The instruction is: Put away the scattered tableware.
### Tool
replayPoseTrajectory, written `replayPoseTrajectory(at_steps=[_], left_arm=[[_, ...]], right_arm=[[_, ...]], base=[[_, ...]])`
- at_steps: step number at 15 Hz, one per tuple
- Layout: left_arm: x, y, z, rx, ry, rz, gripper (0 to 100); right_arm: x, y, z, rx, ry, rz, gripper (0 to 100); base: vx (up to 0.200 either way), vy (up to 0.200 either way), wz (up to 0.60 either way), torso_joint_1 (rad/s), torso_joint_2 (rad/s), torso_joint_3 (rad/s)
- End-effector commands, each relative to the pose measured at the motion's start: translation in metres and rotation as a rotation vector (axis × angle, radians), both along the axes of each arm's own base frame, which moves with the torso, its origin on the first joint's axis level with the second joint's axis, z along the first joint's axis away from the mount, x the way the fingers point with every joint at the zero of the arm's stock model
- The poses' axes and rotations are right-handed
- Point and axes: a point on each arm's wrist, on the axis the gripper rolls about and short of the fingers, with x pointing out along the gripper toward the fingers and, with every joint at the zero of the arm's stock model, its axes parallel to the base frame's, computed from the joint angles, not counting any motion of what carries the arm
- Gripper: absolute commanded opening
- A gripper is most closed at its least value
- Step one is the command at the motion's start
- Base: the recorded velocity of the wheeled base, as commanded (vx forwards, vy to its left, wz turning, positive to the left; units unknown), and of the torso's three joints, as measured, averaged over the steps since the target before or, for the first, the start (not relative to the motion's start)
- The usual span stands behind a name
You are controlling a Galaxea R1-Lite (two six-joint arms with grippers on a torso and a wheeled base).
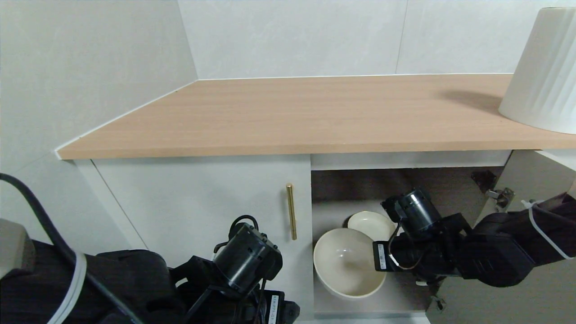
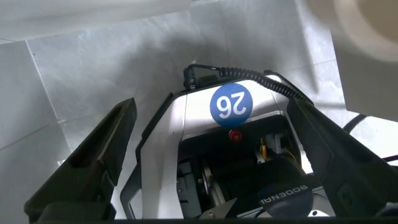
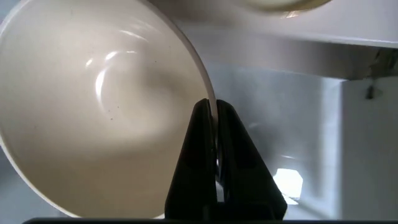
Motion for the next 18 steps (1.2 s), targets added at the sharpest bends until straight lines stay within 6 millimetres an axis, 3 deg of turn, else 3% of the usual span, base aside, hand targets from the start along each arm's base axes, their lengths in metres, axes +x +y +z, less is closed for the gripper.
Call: replayPoseTrajectory(at_steps=[1,6,14,18], left_arm=[[-0.001,0.0,0.001,-0.002,-0.002,-0.001,100],[0.0,0.0,0.001,-0.004,-0.004,0.001,100],[0.0,0.0,0.002,-0.005,-0.005,0.001,100],[-0.001,0.001,0.003,-0.008,-0.008,0.001,100]], right_arm=[[0.013,-0.001,0.0,0.029,-0.003,-0.06,0],[0.036,-0.004,-0.019,-0.022,-0.021,-0.229,0],[0.054,-0.018,-0.017,0.058,-0.05,-0.423,0],[0.067,-0.03,-0.024,0.049,-0.087,-0.493,0]], base=[[0.0,0.0,0.0,0.0,0.0,0.0],[0.0,0.0,0.0,0.0,0.0,0.0],[0.0,0.0,0.0,0.0,0.0,0.0],[0.0,0.0,0.0,0.0,0.0,0.0]])
